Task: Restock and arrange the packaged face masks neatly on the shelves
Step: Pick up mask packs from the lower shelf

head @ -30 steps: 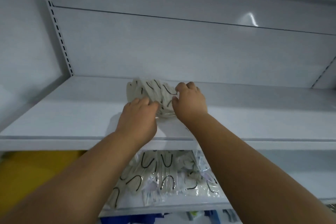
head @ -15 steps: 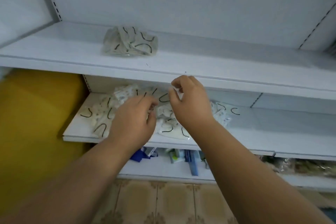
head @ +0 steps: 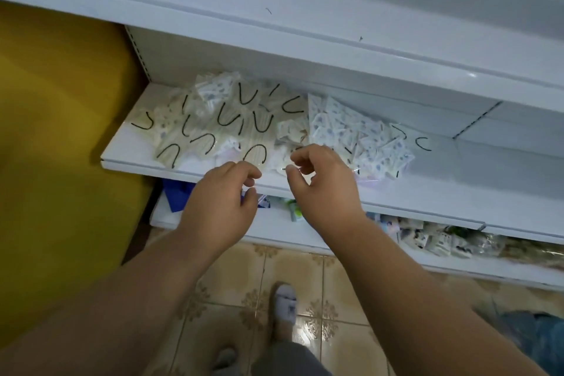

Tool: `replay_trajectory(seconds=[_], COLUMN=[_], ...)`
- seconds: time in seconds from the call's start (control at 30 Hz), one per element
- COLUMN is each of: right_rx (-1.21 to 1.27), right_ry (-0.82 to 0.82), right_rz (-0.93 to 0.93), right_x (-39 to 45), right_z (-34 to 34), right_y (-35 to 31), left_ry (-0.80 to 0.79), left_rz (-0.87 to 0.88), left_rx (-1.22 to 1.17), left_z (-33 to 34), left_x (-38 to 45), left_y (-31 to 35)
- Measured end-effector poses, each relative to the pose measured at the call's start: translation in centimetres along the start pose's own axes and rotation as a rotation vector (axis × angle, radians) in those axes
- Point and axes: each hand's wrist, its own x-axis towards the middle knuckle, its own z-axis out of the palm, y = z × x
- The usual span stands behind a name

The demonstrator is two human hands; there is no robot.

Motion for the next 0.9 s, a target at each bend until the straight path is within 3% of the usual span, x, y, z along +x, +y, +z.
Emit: replay_trajectory(seconds=[0.27,0.43,0.7,0.8,0.9], right_rx=[0.164,0.248,0.598,0.733,0.793], right_ry=[-0.184,-0.202,-0.298,-0.189,-0.027], right_rz=[0.158,0.343,0.789,0.88,0.814], right_x=[7.6,11.5,17.9,18.5,17.4], right_z=[7.0,11.9,20.4,21.1,20.9], right_y=[6.6,10.0,13.4,13.5,13.0], left_ry=[-0.007,-0.036,-0.166,-0.223,-0.147], left_rz=[-0.274,-0.322,-0.487,-0.638,-0.794], left_rx=[-0.073,-0.059,-0.364,-0.526,-0.775], left_z=[6.0,8.8,13.0,13.7,13.7], left_x=[6.2,8.9,14.8,17.1,18.5], left_y=[-4.4,-8.5,-15.4,-16.9,-18.0])
